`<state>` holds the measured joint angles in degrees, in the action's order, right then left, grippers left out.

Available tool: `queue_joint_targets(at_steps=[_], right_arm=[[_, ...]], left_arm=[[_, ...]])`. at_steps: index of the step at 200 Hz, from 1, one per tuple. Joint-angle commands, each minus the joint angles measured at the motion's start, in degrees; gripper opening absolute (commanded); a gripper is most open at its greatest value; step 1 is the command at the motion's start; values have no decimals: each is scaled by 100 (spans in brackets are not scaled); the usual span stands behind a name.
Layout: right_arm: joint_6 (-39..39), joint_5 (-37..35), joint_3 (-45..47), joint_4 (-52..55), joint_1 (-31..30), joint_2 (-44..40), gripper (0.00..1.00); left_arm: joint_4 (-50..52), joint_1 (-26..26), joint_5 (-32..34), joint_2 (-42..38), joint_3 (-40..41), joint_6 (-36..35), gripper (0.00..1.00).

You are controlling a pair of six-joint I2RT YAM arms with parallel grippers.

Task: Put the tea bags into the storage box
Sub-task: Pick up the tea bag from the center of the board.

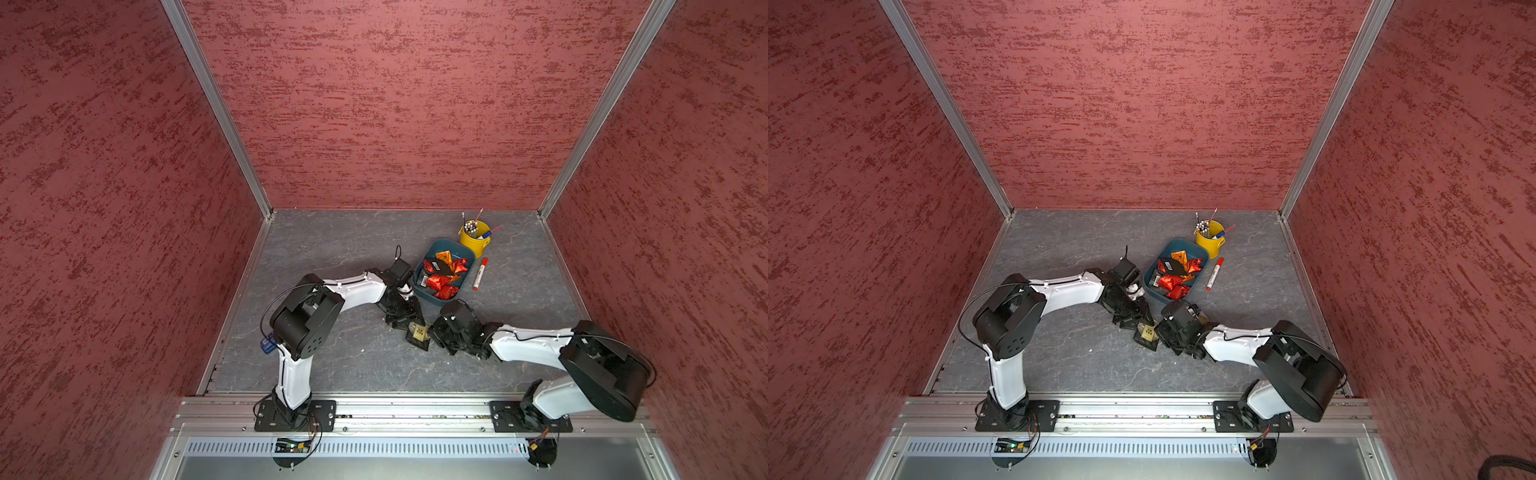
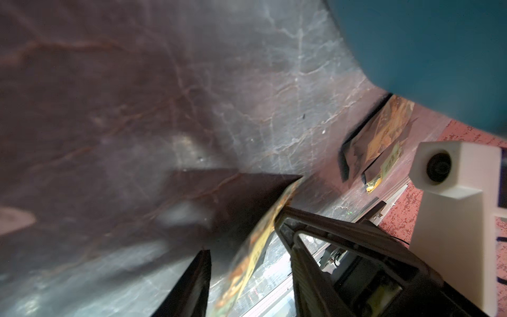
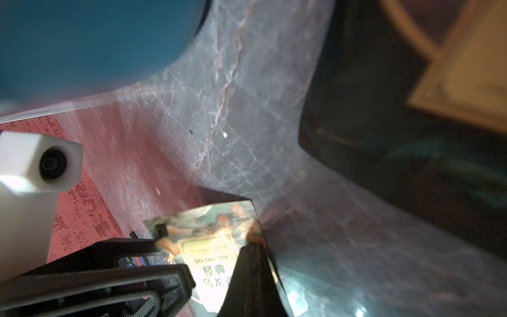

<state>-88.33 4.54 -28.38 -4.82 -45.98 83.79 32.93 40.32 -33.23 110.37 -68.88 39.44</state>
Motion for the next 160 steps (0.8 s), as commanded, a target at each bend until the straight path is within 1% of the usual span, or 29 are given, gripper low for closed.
queue_joint_targets(at_steps=[1,23,39,64,110,113,143,147,160], right_arm=[[-32,74,72,482,-87,177,0],[-35,44,72,482,-82,166,0],[-36,31,78,490,-87,140,0],[-35,-14,85,551,-87,82,0],[43,-99,96,550,-82,-4,0],[72,-120,96,539,-86,-164,0],[377,-443,70,633,-95,-768,0],[420,-492,62,667,-95,-869,2],[607,-625,-32,869,-96,-1188,12]], left_arm=[[-205,46,-54,-124,57,76,51],[-201,52,-35,-156,77,87,47],[-174,44,-7,-171,77,99,41],[-129,55,54,-230,98,110,35],[-54,76,97,-274,118,126,15],[-36,81,99,-271,116,125,14],[71,126,166,-349,129,106,0],[86,126,172,-360,134,95,0],[141,127,209,-428,147,81,0]])
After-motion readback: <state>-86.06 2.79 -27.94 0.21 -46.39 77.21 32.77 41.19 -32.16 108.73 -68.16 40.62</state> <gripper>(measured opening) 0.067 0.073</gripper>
